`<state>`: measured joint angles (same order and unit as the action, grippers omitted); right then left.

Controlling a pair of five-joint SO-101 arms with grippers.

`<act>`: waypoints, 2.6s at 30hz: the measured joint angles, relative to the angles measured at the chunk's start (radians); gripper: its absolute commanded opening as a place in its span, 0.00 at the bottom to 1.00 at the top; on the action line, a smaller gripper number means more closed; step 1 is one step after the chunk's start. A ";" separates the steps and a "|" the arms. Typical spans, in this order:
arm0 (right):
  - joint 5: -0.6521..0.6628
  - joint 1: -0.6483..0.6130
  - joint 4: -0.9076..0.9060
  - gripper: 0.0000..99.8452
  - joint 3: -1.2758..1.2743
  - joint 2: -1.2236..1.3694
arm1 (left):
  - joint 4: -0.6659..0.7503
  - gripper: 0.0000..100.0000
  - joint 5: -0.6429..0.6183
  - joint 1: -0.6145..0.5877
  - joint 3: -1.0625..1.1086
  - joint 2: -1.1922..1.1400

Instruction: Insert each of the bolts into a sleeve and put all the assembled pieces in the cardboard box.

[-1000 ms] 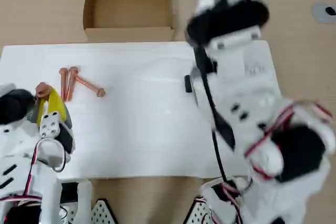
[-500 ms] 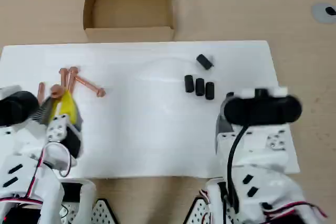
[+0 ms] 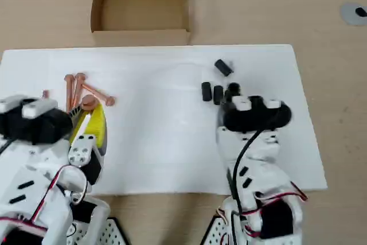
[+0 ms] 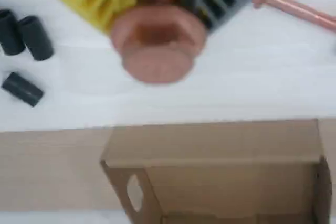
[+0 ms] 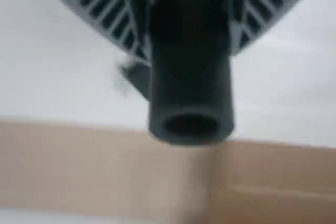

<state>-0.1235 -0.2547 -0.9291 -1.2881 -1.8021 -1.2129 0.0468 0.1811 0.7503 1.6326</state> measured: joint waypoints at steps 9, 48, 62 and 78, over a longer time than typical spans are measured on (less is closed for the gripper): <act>0.000 -0.358 0.376 0.01 -0.253 0.000 | 0.117 0.01 0.008 0.000 0.011 0.190; -0.091 -0.629 0.586 0.01 -0.373 0.000 | 0.626 0.01 -0.138 0.101 0.453 0.190; -0.091 -0.675 0.589 0.01 -0.404 0.000 | 0.628 0.01 -0.137 0.180 0.453 0.190; -0.092 -0.675 0.589 0.01 -0.404 0.000 | 0.562 0.01 -0.020 0.181 0.453 0.190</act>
<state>-0.2156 -0.9298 -0.3399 -1.6916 -1.8021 -0.6513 0.0269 0.3621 1.2029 1.8228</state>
